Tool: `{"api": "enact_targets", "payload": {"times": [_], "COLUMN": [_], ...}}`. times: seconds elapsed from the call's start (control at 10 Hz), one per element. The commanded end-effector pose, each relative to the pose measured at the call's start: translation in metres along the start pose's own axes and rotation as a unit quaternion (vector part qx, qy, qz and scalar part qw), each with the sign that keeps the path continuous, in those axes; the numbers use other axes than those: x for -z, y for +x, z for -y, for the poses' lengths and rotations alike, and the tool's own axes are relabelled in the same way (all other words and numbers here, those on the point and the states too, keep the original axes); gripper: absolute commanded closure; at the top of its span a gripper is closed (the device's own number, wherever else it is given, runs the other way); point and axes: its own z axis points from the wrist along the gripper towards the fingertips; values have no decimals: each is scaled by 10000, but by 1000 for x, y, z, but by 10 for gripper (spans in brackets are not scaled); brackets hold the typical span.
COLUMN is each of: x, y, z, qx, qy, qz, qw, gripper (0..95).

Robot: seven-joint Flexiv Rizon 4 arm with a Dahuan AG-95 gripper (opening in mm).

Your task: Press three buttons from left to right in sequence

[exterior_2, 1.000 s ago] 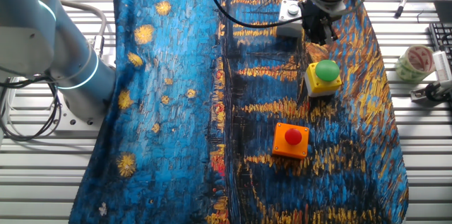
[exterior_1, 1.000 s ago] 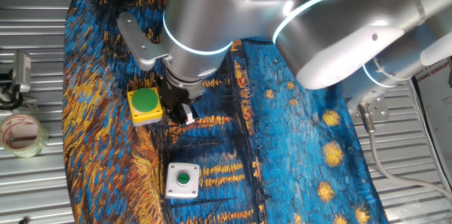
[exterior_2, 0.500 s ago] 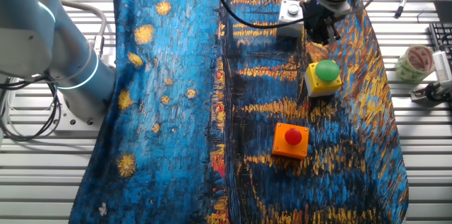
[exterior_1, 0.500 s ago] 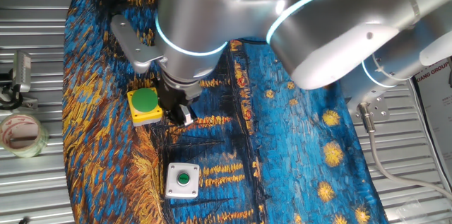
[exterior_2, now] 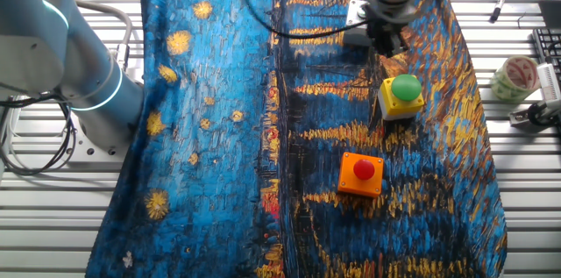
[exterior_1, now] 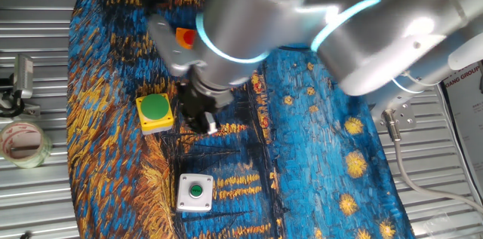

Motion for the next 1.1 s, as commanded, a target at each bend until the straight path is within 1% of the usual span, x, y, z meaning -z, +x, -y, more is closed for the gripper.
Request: {"api": "enact_targets", "payload": {"times": [0.1,0.3,0.4,0.5,0.6,0.7,0.8,1.1], "x": [-10,-11,-10,-9,-10,-11,-11,-11], "y": [5,2,-5,-10,-14,-15,-14,-15], "z": [-8,-19,-30,-36,-41,-42,-43,-44], "qx": [-324,-388,-584,-632,-689,-675,-623,-617], "qy": [22,47,79,89,77,38,28,58], "qz": [70,67,-69,-106,-112,-77,-74,-83], "qw": [9994,9992,9982,9979,9975,9977,9980,9980], "gripper": [950,950,950,950,950,950,760,760]}}
